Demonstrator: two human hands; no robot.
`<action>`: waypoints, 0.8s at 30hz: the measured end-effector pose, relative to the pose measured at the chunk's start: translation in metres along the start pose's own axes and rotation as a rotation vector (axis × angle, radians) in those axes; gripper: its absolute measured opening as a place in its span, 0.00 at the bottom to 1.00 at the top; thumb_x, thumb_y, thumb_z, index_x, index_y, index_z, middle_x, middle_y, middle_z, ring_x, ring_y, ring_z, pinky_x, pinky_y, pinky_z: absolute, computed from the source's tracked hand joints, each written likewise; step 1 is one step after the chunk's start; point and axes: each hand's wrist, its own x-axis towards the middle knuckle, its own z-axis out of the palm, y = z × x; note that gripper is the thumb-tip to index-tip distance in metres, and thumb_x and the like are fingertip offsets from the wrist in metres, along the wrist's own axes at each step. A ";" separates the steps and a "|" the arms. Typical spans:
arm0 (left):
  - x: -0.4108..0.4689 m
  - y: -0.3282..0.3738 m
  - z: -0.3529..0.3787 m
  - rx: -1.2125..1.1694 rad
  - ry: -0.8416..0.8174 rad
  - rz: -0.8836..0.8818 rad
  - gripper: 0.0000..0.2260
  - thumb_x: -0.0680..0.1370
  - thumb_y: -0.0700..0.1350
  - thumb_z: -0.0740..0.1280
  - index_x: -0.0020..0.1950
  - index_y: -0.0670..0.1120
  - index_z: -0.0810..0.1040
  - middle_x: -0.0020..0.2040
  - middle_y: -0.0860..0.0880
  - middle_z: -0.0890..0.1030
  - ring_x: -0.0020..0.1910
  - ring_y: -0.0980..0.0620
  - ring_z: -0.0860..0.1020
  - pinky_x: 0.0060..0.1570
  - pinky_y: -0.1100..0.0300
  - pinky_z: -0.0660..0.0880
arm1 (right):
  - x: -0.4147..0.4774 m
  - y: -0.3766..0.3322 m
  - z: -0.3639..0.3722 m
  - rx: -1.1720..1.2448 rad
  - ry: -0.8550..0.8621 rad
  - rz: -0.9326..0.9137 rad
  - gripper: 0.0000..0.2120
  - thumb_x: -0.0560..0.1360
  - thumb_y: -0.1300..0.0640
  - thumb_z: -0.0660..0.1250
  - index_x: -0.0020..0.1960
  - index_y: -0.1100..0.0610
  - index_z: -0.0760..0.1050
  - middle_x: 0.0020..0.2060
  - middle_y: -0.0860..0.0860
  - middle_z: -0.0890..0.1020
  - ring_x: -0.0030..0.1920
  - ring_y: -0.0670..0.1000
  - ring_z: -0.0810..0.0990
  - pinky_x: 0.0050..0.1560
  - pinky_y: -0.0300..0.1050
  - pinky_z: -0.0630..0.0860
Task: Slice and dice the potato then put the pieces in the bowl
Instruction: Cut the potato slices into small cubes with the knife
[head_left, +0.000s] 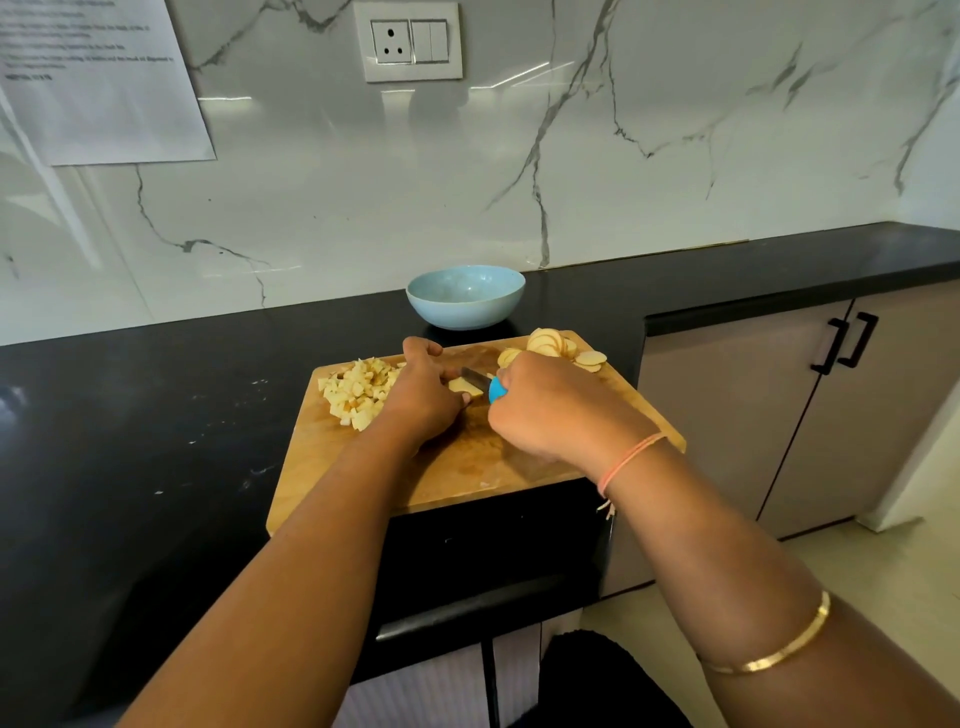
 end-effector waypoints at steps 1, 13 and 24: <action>0.000 0.000 0.000 0.006 0.002 0.003 0.26 0.76 0.37 0.70 0.68 0.45 0.59 0.60 0.46 0.78 0.57 0.50 0.76 0.49 0.62 0.71 | -0.004 0.000 -0.003 -0.009 -0.014 -0.004 0.20 0.78 0.55 0.58 0.70 0.55 0.67 0.47 0.51 0.73 0.50 0.52 0.75 0.53 0.46 0.75; 0.002 -0.003 -0.001 -0.037 -0.018 0.013 0.25 0.77 0.35 0.67 0.67 0.46 0.58 0.61 0.46 0.77 0.54 0.51 0.77 0.43 0.65 0.74 | -0.044 0.008 -0.020 -0.036 0.013 -0.026 0.18 0.78 0.54 0.57 0.67 0.53 0.71 0.52 0.51 0.77 0.46 0.50 0.75 0.51 0.46 0.76; 0.005 -0.006 0.002 -0.009 0.040 0.006 0.26 0.76 0.32 0.66 0.67 0.46 0.58 0.59 0.44 0.76 0.49 0.52 0.75 0.34 0.67 0.70 | 0.001 -0.002 0.013 -0.038 0.019 0.001 0.21 0.78 0.54 0.57 0.71 0.53 0.66 0.50 0.51 0.75 0.50 0.52 0.75 0.54 0.48 0.76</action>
